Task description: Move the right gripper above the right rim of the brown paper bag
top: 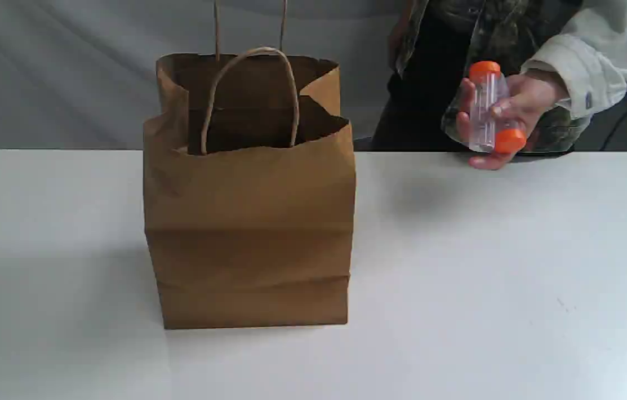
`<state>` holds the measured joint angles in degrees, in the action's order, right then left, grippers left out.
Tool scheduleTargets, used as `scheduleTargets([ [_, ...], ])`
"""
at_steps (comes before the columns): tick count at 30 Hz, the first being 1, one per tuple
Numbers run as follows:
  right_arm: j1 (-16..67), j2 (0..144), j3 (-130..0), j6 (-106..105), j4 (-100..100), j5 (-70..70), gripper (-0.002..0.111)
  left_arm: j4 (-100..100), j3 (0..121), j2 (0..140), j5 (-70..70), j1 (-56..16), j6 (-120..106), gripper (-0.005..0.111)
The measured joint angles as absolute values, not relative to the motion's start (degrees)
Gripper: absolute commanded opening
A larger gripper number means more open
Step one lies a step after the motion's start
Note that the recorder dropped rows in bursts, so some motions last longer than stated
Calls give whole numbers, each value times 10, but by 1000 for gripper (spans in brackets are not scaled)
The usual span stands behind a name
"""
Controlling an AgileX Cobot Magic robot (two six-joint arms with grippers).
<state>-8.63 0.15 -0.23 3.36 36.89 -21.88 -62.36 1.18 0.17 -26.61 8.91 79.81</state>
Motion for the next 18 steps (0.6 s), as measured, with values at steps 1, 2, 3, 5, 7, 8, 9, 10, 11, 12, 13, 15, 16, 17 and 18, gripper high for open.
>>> scheduleTargets([
  [1, -86, 2, -2, 34, 374, -239, 0, -653, 20, 2, -267, 89, 821, 28],
  [2, -86, 2, -2, 34, 380, -260, 0, -674, 29, 2, -267, 89, 836, 21],
  [3, -86, 2, -2, 34, 384, -280, 0, -683, 36, 2, -267, 89, 843, 18],
  [5, -86, 1, -2, 34, 389, -313, 0, -700, 51, 2, -266, 89, 854, 8],
  [7, -86, 1, -2, 40, 390, -325, 0, -703, 62, 2, -260, 89, 860, 1],
  [8, -86, 1, -2, 43, 390, -316, 0, -704, 62, 2, -260, 89, 861, 0],
  [9, -86, 1, -2, 44, 390, -303, 0, -706, 62, 2, -259, 89, 862, 0],
  [10, -86, 1, -2, 45, 384, -271, 0, -707, 62, 2, -259, 89, 862, 0],
  [11, -86, 1, -2, 46, 372, -226, 0, -707, 62, 2, -259, 89, 863, 0],
  [12, -86, 1, -2, 47, 361, -184, 0, -707, 62, 2, -259, 89, 863, 0],
  [13, -86, 1, -2, 47, 346, -128, 0, -707, 62, 2, -259, 89, 863, 0],
  [15, -86, 1, -2, 47, 322, -28, 0, -711, 62, 2, -259, 89, 863, 0],
  [16, -86, 1, -2, 47, 321, 5, 0, -713, 62, 2, -259, 89, 863, 0],
  [17, -86, 1, -2, 47, 323, 23, 0, -715, 62, 2, -259, 89, 863, 0],
  [18, -86, 1, -2, 47, 323, 29, 0, -720, 62, 2, -259, 89, 864, 0],
])
